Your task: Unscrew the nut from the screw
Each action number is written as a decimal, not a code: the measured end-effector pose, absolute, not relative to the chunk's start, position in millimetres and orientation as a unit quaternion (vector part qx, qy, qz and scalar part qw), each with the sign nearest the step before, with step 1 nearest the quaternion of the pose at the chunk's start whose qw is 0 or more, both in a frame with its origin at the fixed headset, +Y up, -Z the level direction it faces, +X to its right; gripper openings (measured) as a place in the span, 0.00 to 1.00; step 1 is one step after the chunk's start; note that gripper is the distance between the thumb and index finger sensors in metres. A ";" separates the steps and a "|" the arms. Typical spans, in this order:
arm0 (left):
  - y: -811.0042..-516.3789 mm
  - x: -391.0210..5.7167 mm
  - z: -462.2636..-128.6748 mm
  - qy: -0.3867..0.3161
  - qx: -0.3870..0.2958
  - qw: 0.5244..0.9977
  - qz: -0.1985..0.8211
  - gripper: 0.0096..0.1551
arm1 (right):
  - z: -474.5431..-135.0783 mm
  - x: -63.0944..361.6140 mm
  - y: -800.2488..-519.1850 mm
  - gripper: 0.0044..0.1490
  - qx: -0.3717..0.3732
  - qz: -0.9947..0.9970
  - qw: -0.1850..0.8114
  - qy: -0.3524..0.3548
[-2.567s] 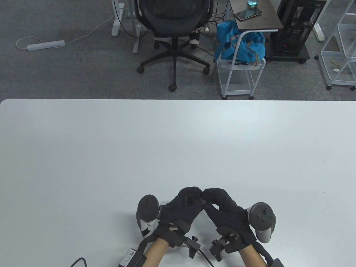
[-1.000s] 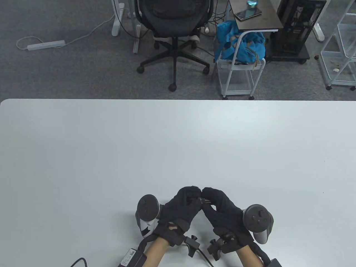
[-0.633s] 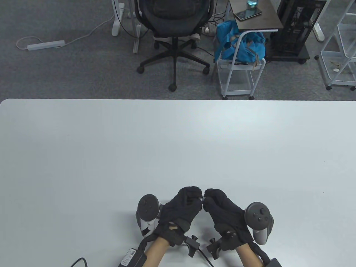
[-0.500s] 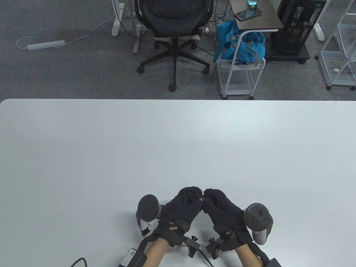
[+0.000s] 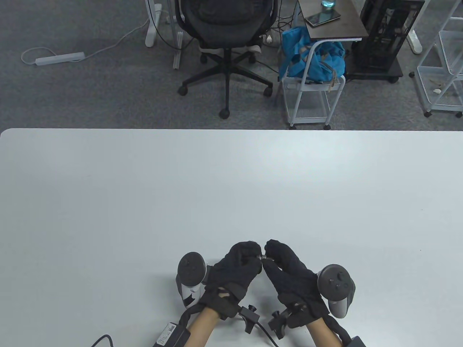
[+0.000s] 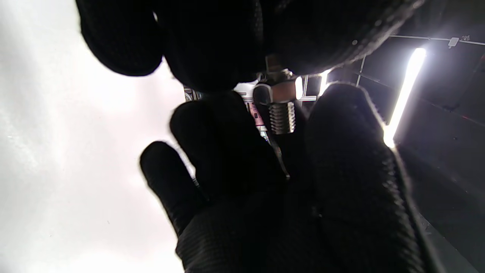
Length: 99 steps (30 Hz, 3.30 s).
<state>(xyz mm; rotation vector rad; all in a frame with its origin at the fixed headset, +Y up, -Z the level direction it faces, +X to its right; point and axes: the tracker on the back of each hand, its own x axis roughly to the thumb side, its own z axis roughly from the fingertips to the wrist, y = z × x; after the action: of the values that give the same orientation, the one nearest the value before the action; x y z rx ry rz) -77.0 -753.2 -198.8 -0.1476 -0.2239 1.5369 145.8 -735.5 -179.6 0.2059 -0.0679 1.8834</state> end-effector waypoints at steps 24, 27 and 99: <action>-753.0 -77.5 -199.2 -0.106 -0.065 0.709 0.694 0.27 | -180.5 144.7 -732.7 0.39 0.128 0.783 0.608 -0.033; -752.8 -76.2 -199.2 -0.112 -0.065 0.715 0.687 0.27 | -180.7 145.8 -736.8 0.42 0.095 0.813 0.575 -0.021; -756.6 -78.9 -200.1 -0.101 -0.065 0.705 0.699 0.26 | -182.6 150.0 -740.6 0.41 0.076 0.802 0.592 -0.022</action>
<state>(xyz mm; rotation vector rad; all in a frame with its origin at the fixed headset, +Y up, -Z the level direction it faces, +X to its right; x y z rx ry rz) -78.9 -756.6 -200.1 -0.1444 -0.2234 1.5541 150.0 -740.6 -182.6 0.1763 -0.0512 1.8647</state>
